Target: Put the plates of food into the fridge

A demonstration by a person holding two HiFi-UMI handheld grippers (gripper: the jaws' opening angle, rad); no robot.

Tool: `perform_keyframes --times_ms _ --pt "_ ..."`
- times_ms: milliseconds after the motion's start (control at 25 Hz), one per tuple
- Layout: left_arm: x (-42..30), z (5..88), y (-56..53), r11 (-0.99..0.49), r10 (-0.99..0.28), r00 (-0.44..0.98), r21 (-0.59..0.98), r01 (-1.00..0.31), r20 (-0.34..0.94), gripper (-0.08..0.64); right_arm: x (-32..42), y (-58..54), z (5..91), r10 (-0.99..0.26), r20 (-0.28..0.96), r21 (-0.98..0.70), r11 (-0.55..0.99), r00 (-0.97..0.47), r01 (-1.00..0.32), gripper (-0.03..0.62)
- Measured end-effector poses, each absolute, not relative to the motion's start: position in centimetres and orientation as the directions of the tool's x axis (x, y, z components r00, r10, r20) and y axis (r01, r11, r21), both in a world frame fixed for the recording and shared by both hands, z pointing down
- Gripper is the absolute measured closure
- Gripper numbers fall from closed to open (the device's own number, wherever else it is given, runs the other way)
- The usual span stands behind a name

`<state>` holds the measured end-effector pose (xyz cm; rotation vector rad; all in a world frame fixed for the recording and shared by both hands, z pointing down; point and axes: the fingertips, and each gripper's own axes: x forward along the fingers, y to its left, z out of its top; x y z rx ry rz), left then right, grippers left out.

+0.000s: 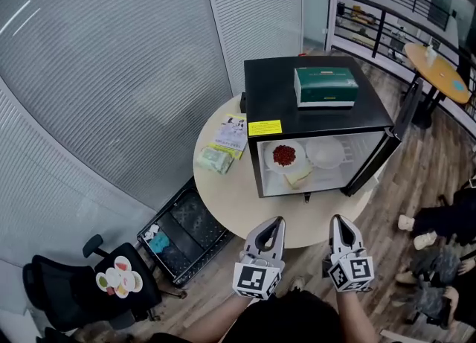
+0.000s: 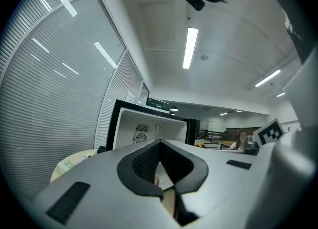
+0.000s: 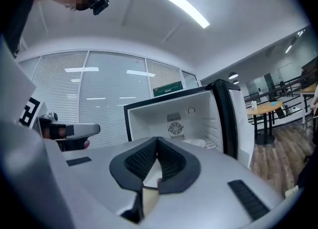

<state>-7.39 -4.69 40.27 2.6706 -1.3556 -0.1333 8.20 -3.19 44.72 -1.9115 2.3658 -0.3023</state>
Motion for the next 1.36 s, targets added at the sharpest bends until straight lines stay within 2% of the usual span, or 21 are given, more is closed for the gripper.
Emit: perform_keyframes --times_ms 680,1360 --pt "-5.0 42.7 -2.3 -0.522 -0.845 0.535 0.191 -0.831 0.019 0.557 8.0 -0.7 45.6 -0.956 0.07 -0.235 0.263 -0.286 -0.936 0.586" --pt "-4.1 42.1 -3.0 -0.513 -0.853 0.522 0.178 -0.84 0.003 0.557 9.3 -2.3 44.7 -0.959 0.047 -0.249 0.261 -0.28 -0.933 0.586"
